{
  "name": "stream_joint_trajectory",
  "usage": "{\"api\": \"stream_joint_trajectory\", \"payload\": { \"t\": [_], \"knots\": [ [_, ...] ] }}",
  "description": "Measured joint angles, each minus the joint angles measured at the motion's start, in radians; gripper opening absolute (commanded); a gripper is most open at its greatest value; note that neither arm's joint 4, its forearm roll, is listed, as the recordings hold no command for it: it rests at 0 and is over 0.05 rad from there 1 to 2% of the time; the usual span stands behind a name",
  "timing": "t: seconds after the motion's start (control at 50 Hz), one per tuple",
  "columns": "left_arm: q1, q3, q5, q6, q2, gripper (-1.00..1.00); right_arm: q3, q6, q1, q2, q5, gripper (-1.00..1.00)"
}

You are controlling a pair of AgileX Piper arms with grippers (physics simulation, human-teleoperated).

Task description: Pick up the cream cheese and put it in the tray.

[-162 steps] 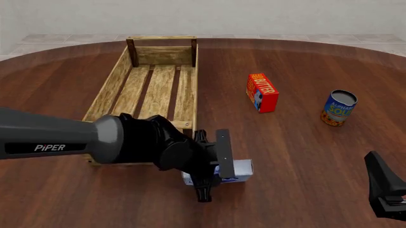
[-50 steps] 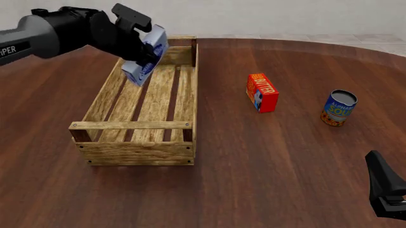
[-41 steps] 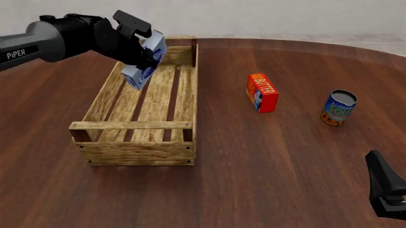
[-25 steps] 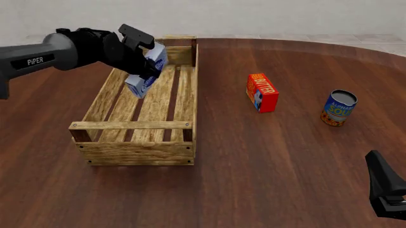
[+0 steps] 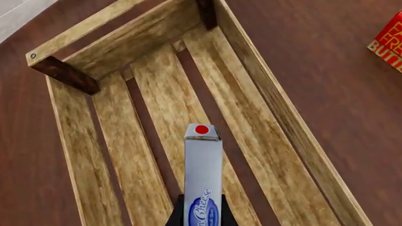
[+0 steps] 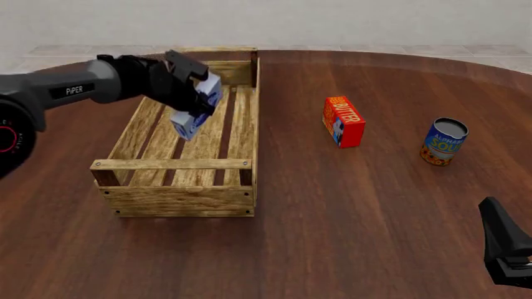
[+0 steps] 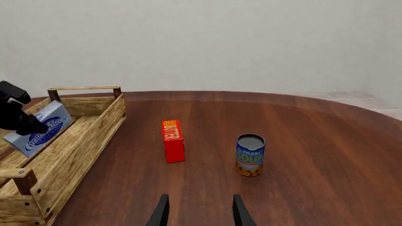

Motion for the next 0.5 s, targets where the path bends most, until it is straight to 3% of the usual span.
{"api": "stream_joint_trajectory", "payload": {
  "t": [0.5],
  "knots": [
    [0.012,0.004,-0.013,0.018,0.054,-1.00,0.000,0.002,-0.001,0.000,0.002,1.00]
  ]
}}
